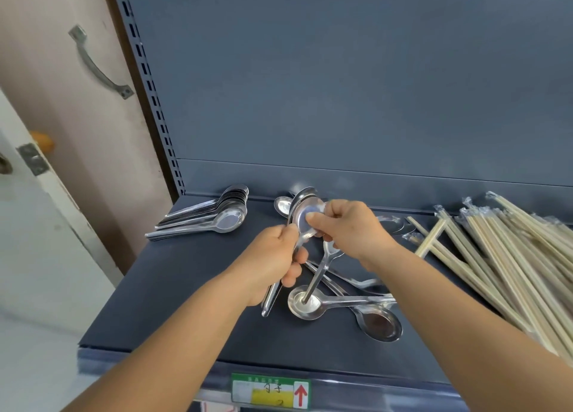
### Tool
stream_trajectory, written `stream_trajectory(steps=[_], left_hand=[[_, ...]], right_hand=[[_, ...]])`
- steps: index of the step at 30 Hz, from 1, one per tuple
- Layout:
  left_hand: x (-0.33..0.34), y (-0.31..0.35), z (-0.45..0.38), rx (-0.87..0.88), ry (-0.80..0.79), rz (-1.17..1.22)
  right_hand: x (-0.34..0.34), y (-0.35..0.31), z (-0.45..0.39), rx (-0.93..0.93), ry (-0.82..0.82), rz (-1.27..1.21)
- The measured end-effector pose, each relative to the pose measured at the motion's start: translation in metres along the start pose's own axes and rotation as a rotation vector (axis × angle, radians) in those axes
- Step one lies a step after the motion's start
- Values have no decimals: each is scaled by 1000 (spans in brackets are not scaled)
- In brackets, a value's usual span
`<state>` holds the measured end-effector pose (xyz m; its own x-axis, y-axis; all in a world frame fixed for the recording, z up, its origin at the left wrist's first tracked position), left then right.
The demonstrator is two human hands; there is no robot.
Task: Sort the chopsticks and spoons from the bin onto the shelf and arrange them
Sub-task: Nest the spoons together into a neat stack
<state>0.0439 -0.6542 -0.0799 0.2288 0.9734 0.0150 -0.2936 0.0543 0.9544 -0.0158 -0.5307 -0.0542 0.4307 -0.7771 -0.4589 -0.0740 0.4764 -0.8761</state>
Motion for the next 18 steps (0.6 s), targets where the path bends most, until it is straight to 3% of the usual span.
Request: stream_trajectory(steps=[8, 18], left_hand=[[-4, -12, 20, -35, -61, 3], [-1, -21, 34, -27, 49, 40]], right_hand=[[16, 7, 7, 40, -97, -57], [11, 17, 38, 116, -235, 374]])
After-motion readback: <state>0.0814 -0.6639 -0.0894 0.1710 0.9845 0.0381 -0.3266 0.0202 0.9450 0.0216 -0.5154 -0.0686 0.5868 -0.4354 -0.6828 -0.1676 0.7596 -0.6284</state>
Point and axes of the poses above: each hand's wrist, its own z-axis away from the middle knuckle, its own x-axis out of the palm, y = z × x, the point moved 5 cm from there along -z, towards the middle knuckle, and after that the axes turned 14 degrees about -y, right-handed, at the moved point
